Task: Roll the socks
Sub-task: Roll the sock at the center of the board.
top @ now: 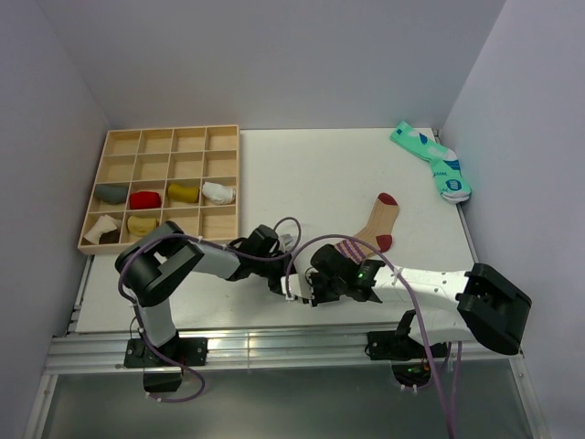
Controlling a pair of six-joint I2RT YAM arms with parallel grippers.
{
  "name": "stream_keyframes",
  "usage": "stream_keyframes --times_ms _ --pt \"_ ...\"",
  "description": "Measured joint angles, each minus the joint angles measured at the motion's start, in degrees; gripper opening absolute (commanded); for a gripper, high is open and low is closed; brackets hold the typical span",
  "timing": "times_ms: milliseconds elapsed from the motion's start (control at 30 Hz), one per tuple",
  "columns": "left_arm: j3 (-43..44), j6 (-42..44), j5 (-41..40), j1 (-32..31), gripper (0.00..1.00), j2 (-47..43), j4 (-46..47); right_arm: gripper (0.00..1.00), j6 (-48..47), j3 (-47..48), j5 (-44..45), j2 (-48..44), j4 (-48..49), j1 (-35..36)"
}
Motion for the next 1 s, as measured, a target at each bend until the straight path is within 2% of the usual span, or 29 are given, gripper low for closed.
stream_keyframes --times_ms 67,167,467,767,1000 --pt "-0.4 0.9 -1.3 0.0 0.24 -0.9 -0.5 0.25 0.2 0.1 0.0 0.0 0.0 0.0" --pt "-1.8 2.1 -4.5 0.0 0.29 -3.4 -1.2 0.25 0.5 0.1 -0.4 0.1 0.1 0.0" --pt "-7.3 5.3 -16.3 0.0 0.33 -13.7 -3.7 0.26 1.0 4.1 -6.1 3.3 -4.2 -3.1" --pt "-12.6 6.1 -27.6 -0.5 0.33 -23.9 -3.9 0.25 -0.6 19.8 -17.8 18.4 -19.2 -11.9" --pt "-15.9 8.0 -37.7 -7.4 0.33 -28.7 -1.4 0.25 -6.8 34.0 -28.1 33.4 -36.5 -19.3"
